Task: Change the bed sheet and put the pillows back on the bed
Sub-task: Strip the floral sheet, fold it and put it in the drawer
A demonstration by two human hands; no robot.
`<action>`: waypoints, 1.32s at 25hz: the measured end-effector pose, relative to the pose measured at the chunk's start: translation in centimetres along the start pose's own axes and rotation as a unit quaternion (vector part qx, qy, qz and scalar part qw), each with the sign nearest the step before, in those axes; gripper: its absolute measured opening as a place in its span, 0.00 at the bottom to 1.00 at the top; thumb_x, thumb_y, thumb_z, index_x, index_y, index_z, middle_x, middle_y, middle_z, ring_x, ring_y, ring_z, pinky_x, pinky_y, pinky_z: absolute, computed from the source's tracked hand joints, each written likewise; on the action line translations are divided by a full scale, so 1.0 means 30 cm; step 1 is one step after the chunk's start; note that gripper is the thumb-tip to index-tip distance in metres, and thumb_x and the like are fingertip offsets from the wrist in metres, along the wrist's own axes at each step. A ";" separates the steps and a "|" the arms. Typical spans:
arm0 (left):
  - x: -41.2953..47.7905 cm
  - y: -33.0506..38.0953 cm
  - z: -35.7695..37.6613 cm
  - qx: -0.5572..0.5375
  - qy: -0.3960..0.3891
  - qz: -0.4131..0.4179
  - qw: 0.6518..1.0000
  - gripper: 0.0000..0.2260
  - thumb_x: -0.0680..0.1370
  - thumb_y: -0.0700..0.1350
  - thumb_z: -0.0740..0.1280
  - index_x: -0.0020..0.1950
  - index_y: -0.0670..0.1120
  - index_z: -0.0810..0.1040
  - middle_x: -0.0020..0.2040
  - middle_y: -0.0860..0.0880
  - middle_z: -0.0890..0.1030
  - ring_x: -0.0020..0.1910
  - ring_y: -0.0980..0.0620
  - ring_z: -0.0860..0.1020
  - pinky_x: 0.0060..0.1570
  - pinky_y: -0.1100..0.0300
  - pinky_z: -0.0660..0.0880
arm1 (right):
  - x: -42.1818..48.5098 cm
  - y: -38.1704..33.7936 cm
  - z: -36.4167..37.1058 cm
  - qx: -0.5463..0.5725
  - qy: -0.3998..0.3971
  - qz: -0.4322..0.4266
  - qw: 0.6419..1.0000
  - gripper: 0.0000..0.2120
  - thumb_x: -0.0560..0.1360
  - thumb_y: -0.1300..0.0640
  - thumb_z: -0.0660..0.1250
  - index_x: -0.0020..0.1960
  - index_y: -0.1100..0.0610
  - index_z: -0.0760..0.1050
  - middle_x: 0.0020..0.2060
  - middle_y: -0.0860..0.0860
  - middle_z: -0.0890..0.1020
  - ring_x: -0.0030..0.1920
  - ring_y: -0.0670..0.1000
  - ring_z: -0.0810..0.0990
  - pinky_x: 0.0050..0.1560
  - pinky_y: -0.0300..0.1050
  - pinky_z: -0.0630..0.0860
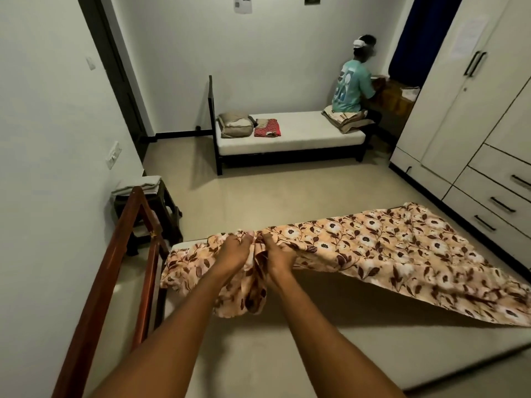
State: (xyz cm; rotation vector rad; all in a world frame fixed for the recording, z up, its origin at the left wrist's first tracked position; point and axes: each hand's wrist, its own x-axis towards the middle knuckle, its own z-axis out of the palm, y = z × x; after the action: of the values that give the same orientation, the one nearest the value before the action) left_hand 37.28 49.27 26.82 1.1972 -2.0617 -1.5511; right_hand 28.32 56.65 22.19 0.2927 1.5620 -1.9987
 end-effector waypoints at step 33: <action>0.031 -0.052 -0.157 0.147 0.114 0.174 0.967 0.11 0.82 0.49 0.70 0.42 0.49 0.86 0.30 0.48 0.83 0.30 0.49 0.81 0.34 0.54 0.77 | 0.232 -0.332 -0.661 0.250 0.052 0.072 0.964 0.34 0.78 0.69 0.68 0.80 0.55 0.60 0.72 0.63 0.73 0.68 0.62 0.77 0.65 0.56 0.77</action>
State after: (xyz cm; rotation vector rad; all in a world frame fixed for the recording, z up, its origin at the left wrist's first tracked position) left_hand 40.48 45.39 26.97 0.9788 -2.2466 -0.9290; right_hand 13.62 74.66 21.04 0.6976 1.0326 -2.2639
